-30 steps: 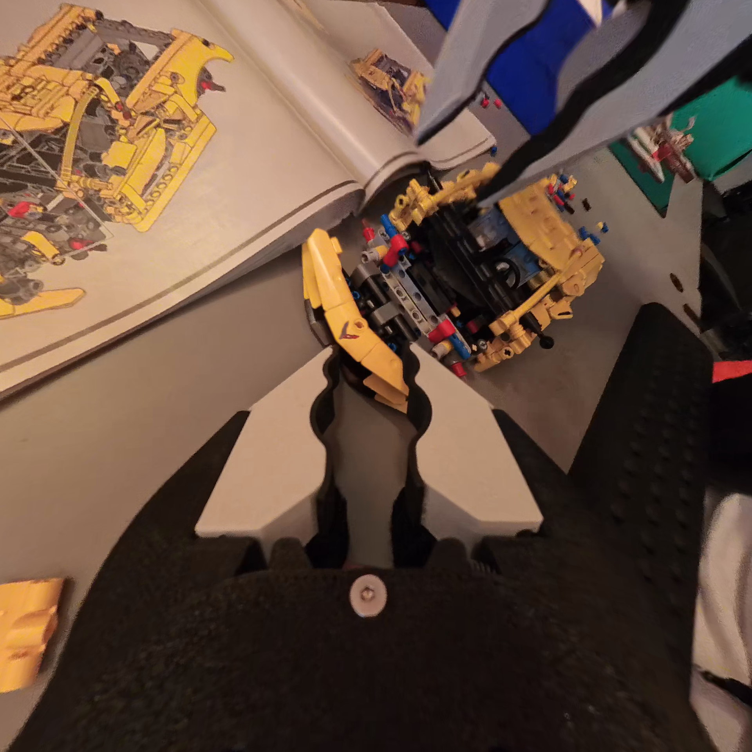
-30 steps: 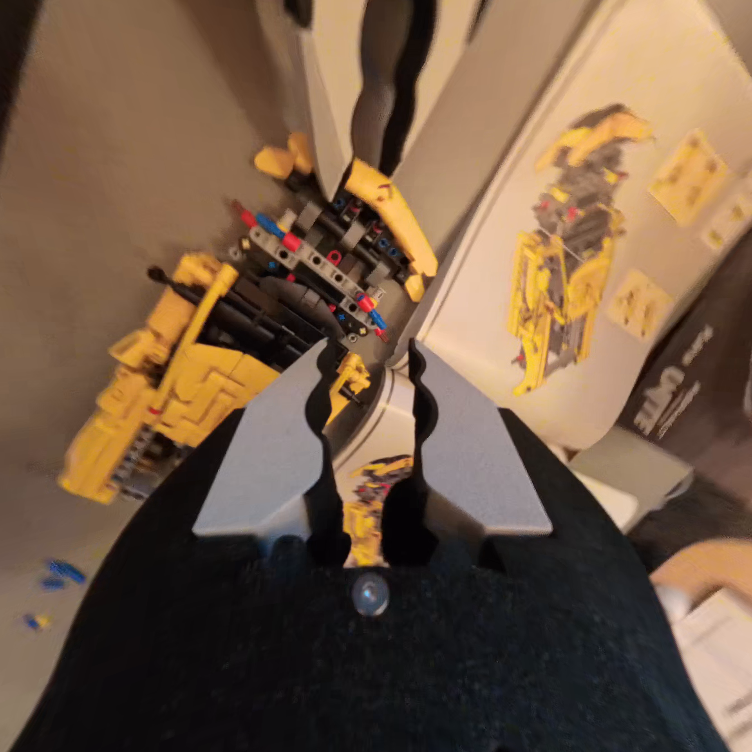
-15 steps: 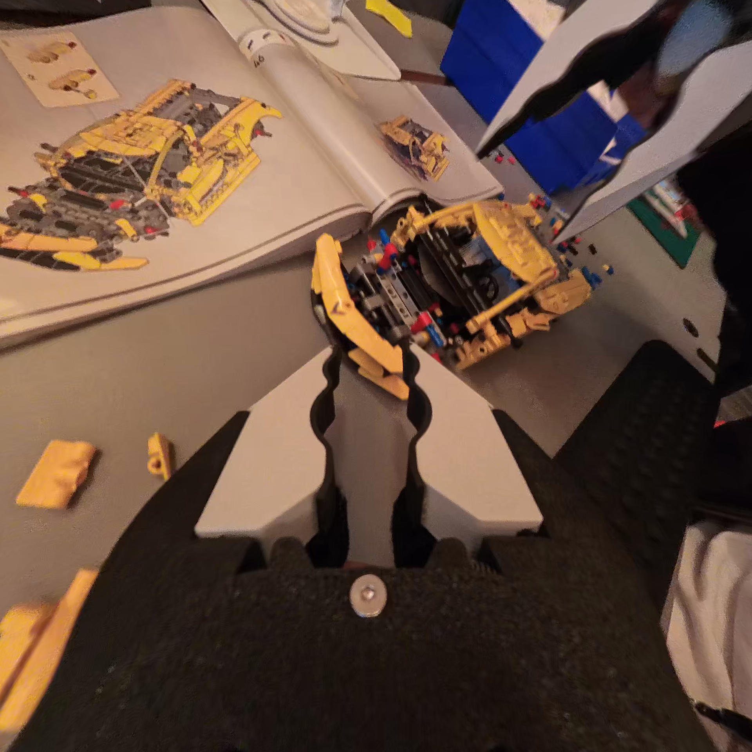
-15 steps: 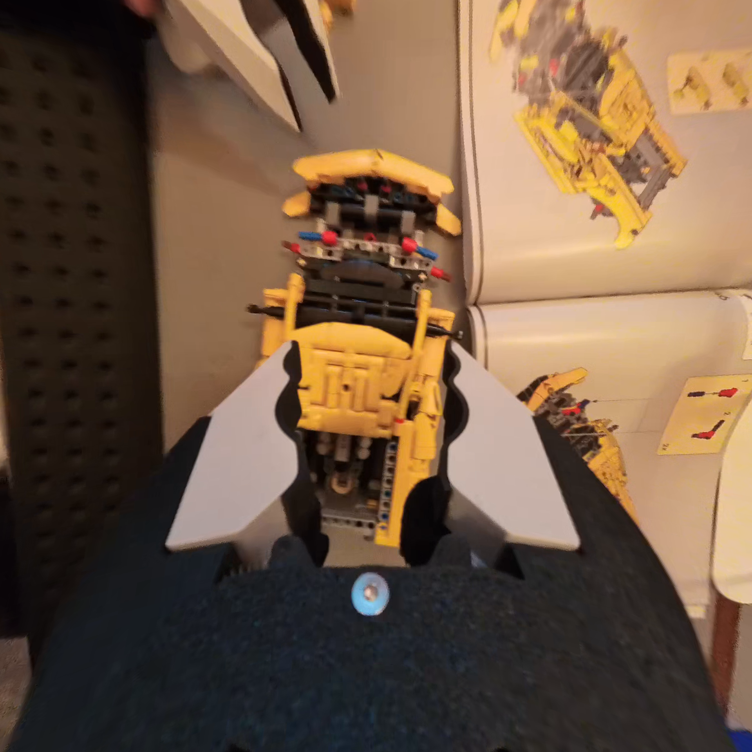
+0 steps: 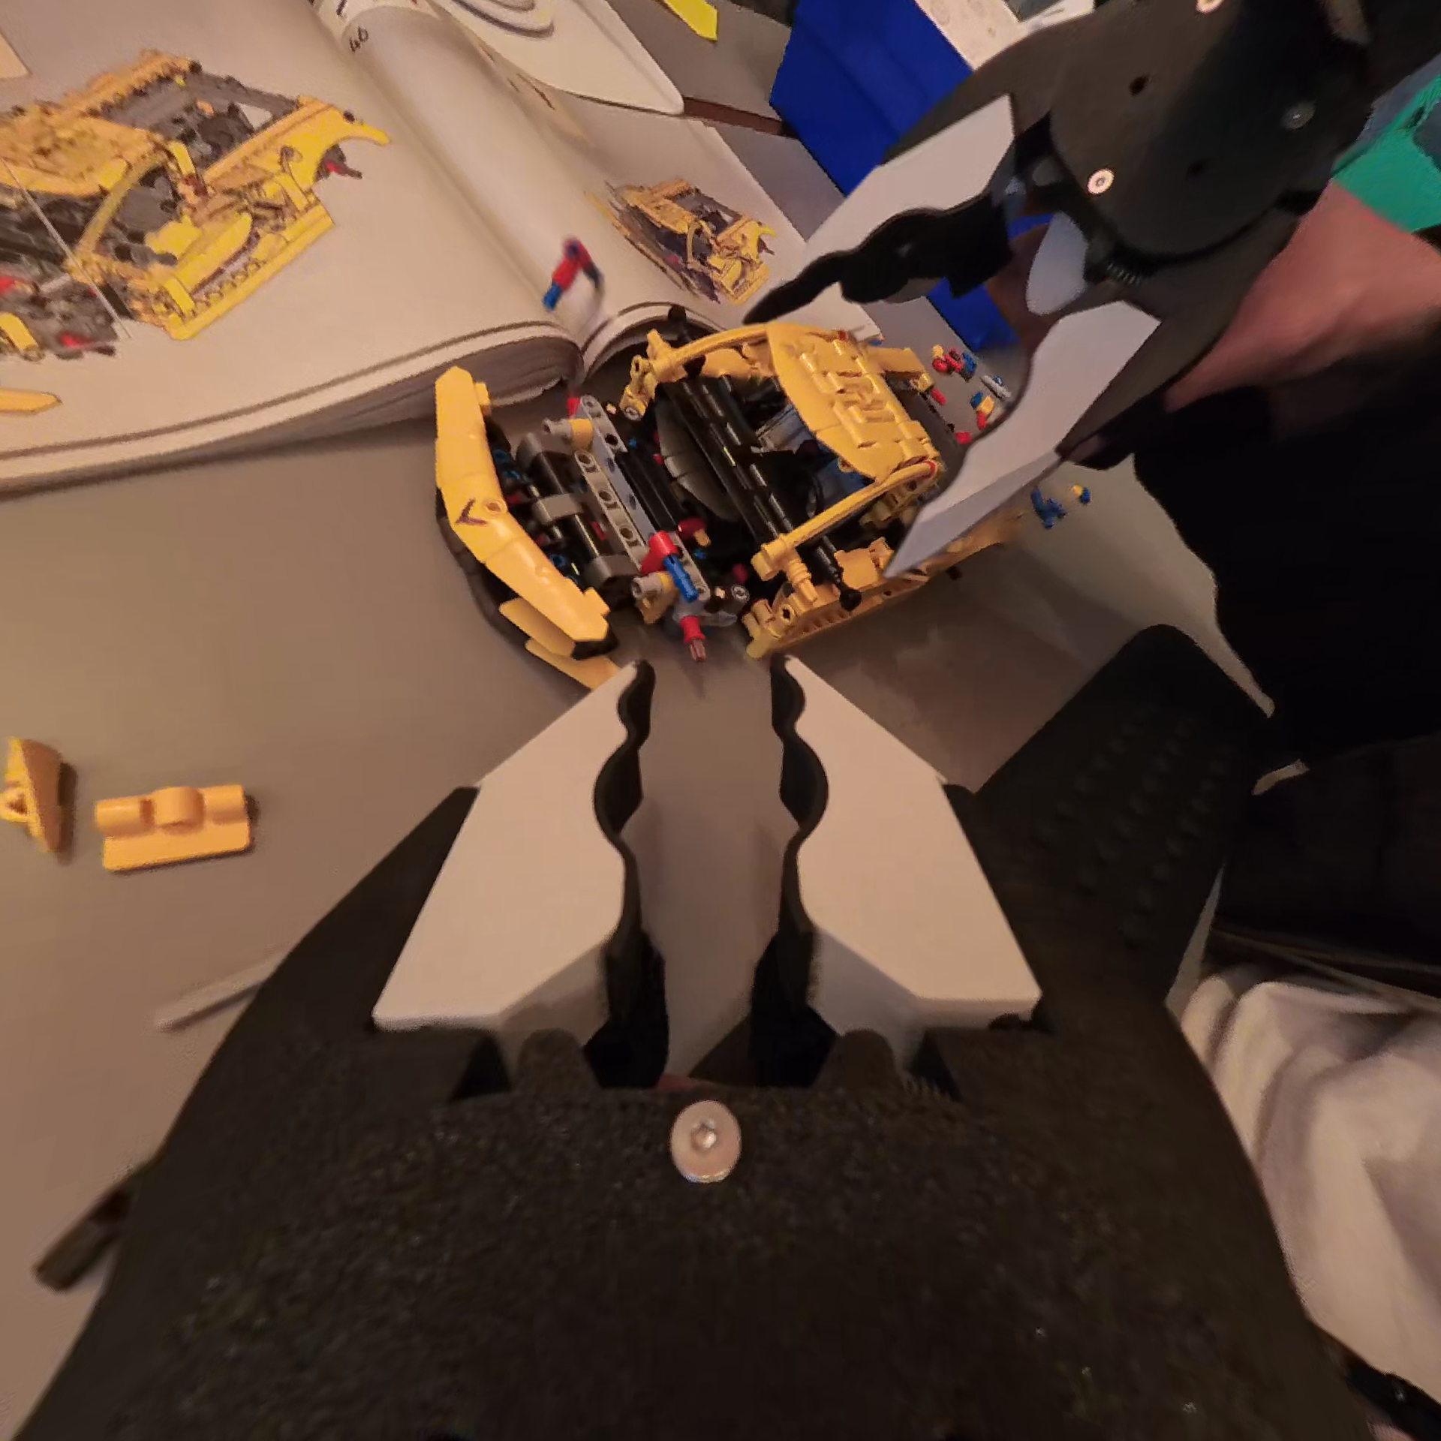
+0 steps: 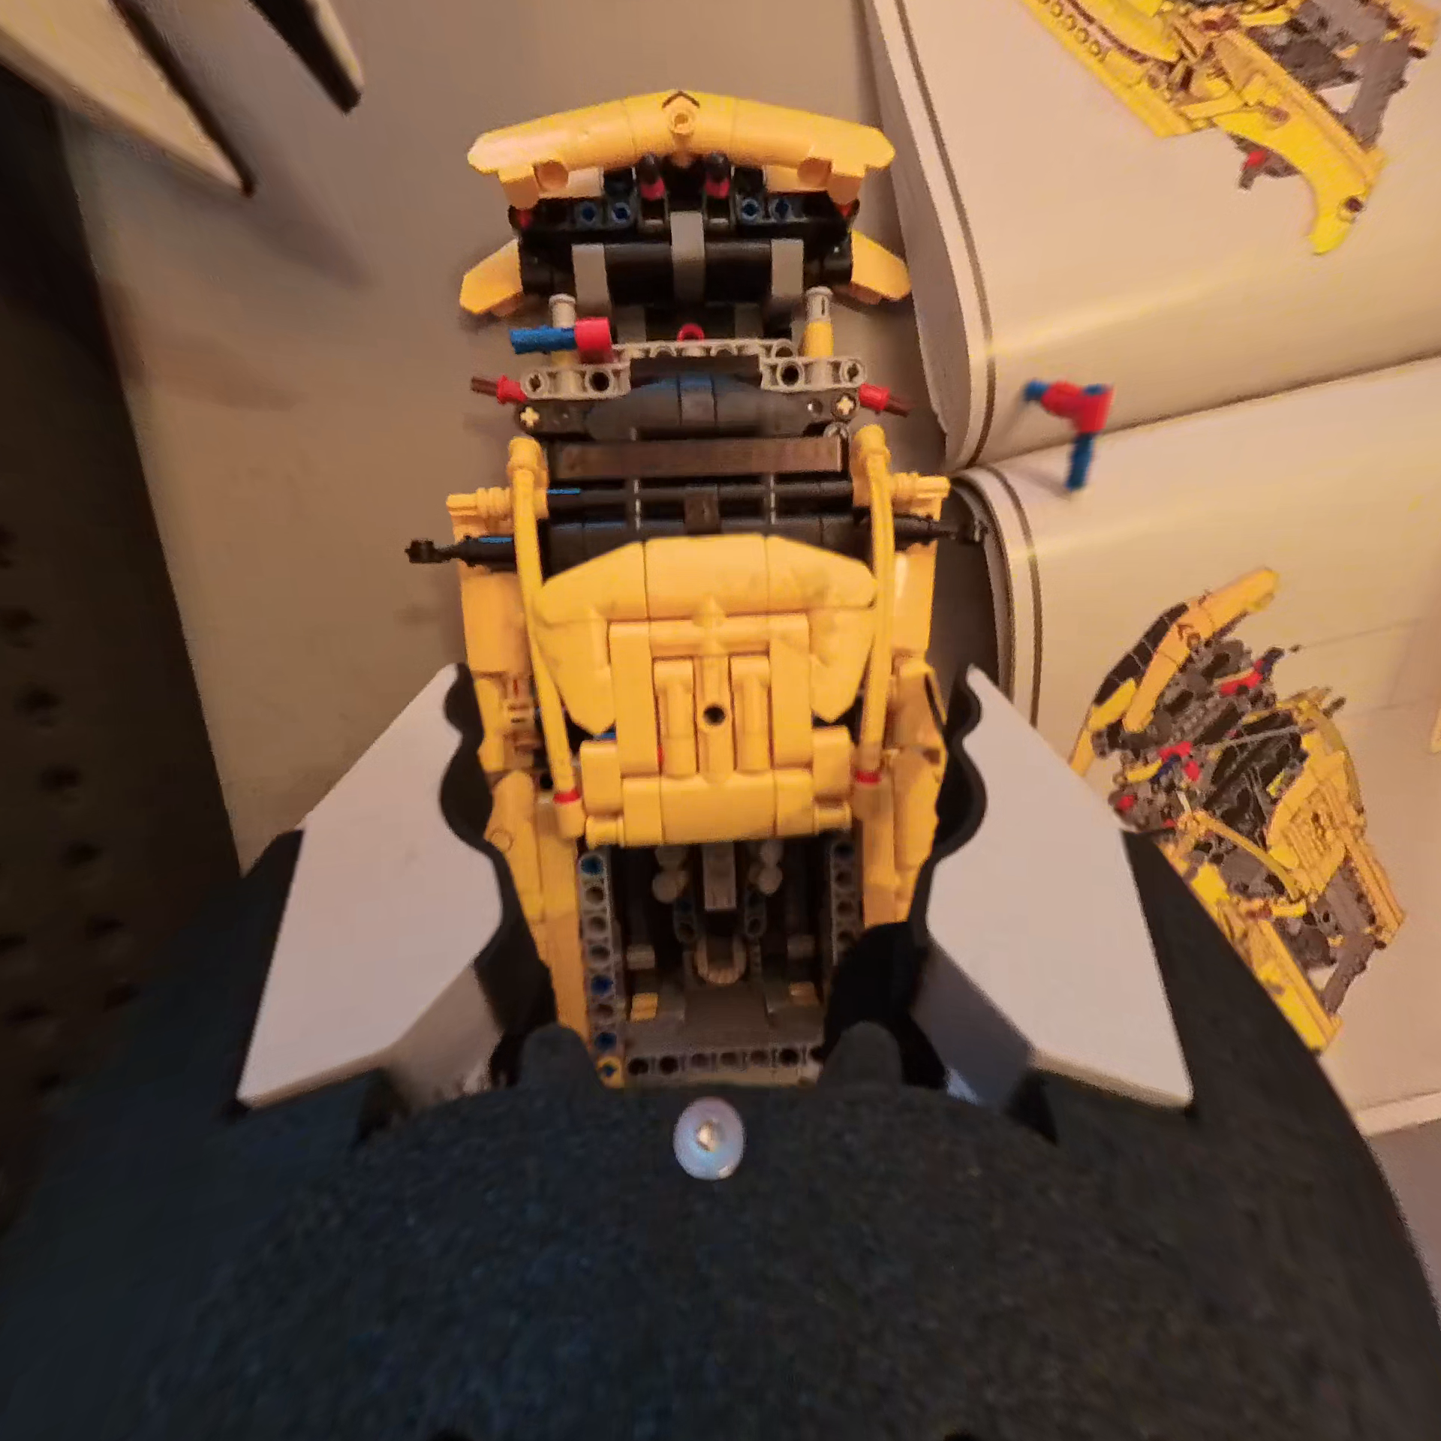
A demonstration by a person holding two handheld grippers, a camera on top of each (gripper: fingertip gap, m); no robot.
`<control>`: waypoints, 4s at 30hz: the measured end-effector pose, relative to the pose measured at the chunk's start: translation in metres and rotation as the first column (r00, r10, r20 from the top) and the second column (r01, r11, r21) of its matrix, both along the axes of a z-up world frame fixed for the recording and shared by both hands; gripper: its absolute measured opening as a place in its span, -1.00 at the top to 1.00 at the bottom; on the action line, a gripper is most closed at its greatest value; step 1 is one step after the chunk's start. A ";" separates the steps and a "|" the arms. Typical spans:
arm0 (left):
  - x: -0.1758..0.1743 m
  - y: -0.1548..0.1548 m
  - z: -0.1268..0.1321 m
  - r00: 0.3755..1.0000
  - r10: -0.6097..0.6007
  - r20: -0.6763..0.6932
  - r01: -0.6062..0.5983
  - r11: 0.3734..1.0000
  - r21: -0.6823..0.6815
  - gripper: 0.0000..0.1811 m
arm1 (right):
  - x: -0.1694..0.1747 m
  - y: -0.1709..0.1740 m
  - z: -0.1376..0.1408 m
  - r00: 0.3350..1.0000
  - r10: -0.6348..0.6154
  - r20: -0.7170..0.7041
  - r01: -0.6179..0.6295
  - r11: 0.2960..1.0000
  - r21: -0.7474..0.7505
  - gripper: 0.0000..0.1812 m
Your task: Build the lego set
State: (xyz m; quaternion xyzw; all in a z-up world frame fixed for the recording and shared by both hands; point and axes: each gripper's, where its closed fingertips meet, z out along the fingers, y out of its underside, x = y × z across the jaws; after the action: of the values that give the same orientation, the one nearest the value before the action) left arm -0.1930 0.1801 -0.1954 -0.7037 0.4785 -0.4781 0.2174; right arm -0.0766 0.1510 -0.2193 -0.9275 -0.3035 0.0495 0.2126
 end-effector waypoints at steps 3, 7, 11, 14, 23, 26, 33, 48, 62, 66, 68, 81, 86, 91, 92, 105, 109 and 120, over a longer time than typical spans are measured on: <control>-0.002 -0.007 -0.003 1.000 0.031 -0.002 -0.031 0.996 -0.082 0.66 | -0.004 0.006 -0.004 0.999 -0.003 -0.034 0.001 0.998 -0.066 -0.15; -0.008 0.002 0.002 0.996 0.089 0.022 -0.087 0.994 -0.068 0.66 | -0.004 0.006 0.000 0.999 0.021 -0.028 -0.022 0.999 -0.043 -0.04; -0.009 0.014 0.000 0.994 0.105 0.011 -0.105 0.993 -0.047 0.66 | -0.015 -0.004 0.000 0.995 0.082 -0.056 -0.084 0.995 -0.045 -0.04; -0.010 0.025 -0.001 0.993 0.114 -0.007 -0.114 0.993 -0.013 0.65 | -0.027 -0.010 0.002 0.990 0.111 -0.090 -0.115 0.992 -0.045 -0.05; -0.010 0.027 0.001 0.998 0.061 0.005 -0.061 0.996 0.061 0.65 | -0.026 0.016 0.047 0.937 0.214 -0.275 -0.208 0.977 0.049 0.06; -0.007 0.019 0.002 1.000 0.012 0.020 -0.013 0.996 0.090 0.65 | 0.003 0.053 0.051 0.961 0.156 -0.229 -0.125 0.981 0.146 0.48; -0.004 0.017 0.009 0.999 -0.012 0.045 0.007 0.995 0.101 0.65 | 0.041 0.093 0.005 0.995 0.100 0.024 -0.102 0.989 0.107 0.54; 0.046 0.056 0.070 0.983 -0.141 0.118 0.173 0.929 -0.327 0.65 | -0.009 0.098 0.063 0.857 0.234 0.460 -0.459 0.751 0.474 0.96; 0.049 0.020 0.095 0.920 -0.301 0.251 0.392 0.742 -0.544 0.92 | -0.070 0.057 0.117 0.781 0.194 0.594 -0.610 0.437 0.661 0.96; 0.045 0.017 0.090 0.917 -0.342 0.203 0.397 0.759 -0.516 0.92 | -0.073 0.055 0.111 0.812 0.220 0.541 -0.575 0.466 0.672 0.96; 0.044 0.016 0.093 0.912 -0.352 0.212 0.410 0.748 -0.522 0.92 | -0.074 0.054 0.115 0.803 0.205 0.560 -0.587 0.438 0.681 0.96; 0.047 0.035 0.098 0.910 -0.371 0.183 0.391 0.917 -0.086 0.93 | -0.043 0.014 0.139 0.994 0.086 0.067 -0.104 0.554 0.826 0.69; 0.055 0.044 0.099 0.937 -0.294 0.187 0.291 0.956 0.043 0.93 | -0.002 -0.019 0.120 0.964 -0.043 -0.263 0.231 0.628 0.744 0.73; 0.065 0.050 0.090 0.978 -0.165 0.129 0.112 0.931 0.346 0.92 | 0.023 -0.034 0.111 0.878 -0.123 -0.462 0.439 0.590 0.678 0.80; 0.065 0.048 0.089 0.982 -0.137 0.129 0.078 0.919 0.387 0.92 | 0.028 -0.035 0.112 0.877 -0.145 -0.458 0.451 0.579 0.679 0.80; 0.068 0.011 0.076 0.968 0.088 0.236 -0.210 0.798 0.565 0.93 | 0.003 -0.019 0.106 0.704 -0.134 -0.697 0.509 0.779 0.364 0.70; 0.070 0.002 0.074 0.983 0.062 0.175 -0.180 0.560 0.809 0.92 | -0.020 -0.003 0.109 0.733 -0.112 -0.671 0.396 0.872 0.287 0.46; 0.063 -0.007 0.071 0.994 0.048 0.102 -0.111 0.256 0.960 0.92 | -0.050 0.025 0.105 0.834 -0.092 -0.544 0.305 0.899 0.315 0.59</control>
State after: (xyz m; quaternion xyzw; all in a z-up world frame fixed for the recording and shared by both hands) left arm -0.1303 0.1733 -0.1247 -0.4368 0.6288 -0.0949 0.6363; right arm -0.1267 0.1762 -0.1148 -0.8455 -0.1387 0.2121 0.4700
